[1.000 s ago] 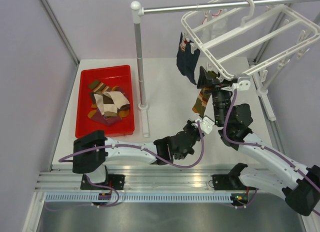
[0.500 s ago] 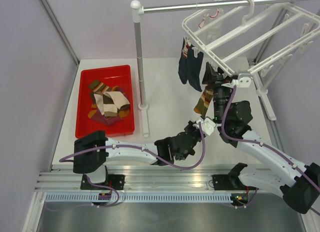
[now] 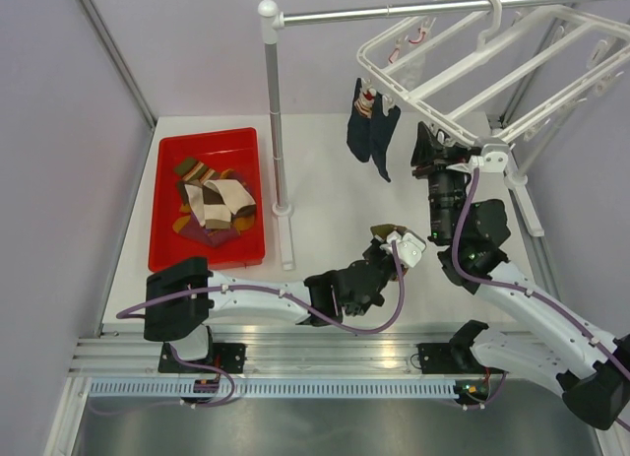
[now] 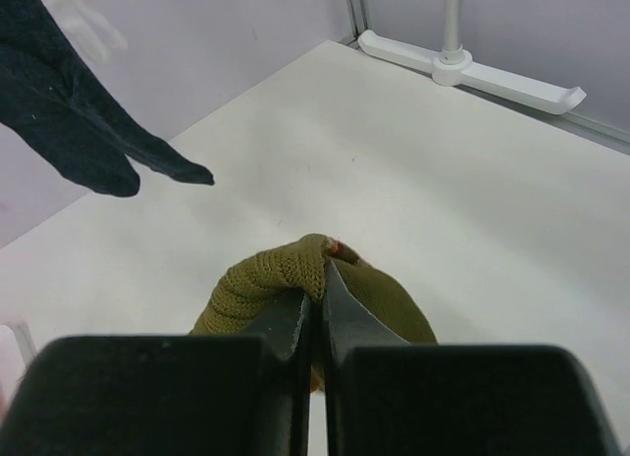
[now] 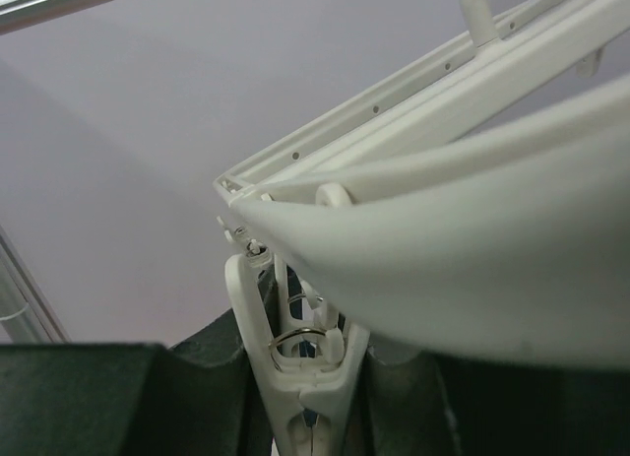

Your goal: Remove the socks clipped to the hanger

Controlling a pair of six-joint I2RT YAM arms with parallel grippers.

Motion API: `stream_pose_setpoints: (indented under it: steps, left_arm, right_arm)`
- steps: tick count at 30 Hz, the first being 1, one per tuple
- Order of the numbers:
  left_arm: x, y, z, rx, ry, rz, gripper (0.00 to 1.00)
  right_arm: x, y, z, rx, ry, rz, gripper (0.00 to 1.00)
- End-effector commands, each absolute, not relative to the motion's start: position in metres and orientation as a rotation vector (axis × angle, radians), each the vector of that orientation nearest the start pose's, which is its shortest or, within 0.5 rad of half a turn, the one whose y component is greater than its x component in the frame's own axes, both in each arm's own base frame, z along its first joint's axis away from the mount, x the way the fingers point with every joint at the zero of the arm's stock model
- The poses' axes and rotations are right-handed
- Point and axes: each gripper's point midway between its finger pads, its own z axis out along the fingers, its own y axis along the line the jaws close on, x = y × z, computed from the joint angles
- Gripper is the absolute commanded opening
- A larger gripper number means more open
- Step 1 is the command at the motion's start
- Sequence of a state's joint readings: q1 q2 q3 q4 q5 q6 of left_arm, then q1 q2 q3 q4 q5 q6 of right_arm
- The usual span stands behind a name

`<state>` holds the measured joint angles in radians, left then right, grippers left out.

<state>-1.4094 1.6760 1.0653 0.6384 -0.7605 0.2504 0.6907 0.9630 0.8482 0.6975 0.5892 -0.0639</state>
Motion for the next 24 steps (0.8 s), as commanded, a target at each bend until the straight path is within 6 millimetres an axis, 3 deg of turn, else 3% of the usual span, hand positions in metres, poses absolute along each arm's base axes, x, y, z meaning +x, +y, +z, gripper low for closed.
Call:
stream_pose_setpoints:
  steps: [1,5,8,9,17,19,20,22,24]
  left_arm:
    - [0.212,-0.444,0.265,0.580,1.407,-0.347,0.02]
    - [0.220,-0.420,0.279,0.492,1.437,-0.358,0.02]
    - [0.234,-0.390,0.284,0.392,1.510,-0.370,0.02]
    - [0.247,-0.375,0.285,0.345,1.533,-0.352,0.02]
    - [0.285,-0.239,0.287,0.024,1.688,-0.333,0.02]
    - [0.292,-0.216,0.286,-0.034,1.705,-0.305,0.02]
    - [0.299,-0.196,0.277,-0.080,1.741,-0.278,0.02]
    - [0.308,-0.178,0.269,-0.137,1.763,-0.267,0.02]
    - [0.323,-0.146,0.254,-0.264,1.804,-0.244,0.02]
  right_arm:
    - [0.303,0.115,0.471,0.207,1.054,0.287,0.01]
    - [0.298,0.109,0.472,0.220,1.054,0.287,0.01]
    - [0.295,0.106,0.471,0.221,1.061,0.286,0.01]
    - [0.294,0.105,0.471,0.223,1.063,0.283,0.01]
    - [0.288,0.099,0.473,0.216,1.077,0.267,0.01]
    - [0.287,0.098,0.474,0.211,1.079,0.266,0.01]
    - [0.285,0.097,0.475,0.212,1.076,0.267,0.01]
    - [0.283,0.096,0.476,0.206,1.082,0.268,0.01]
    - [0.281,0.095,0.478,0.207,1.082,0.271,0.01]
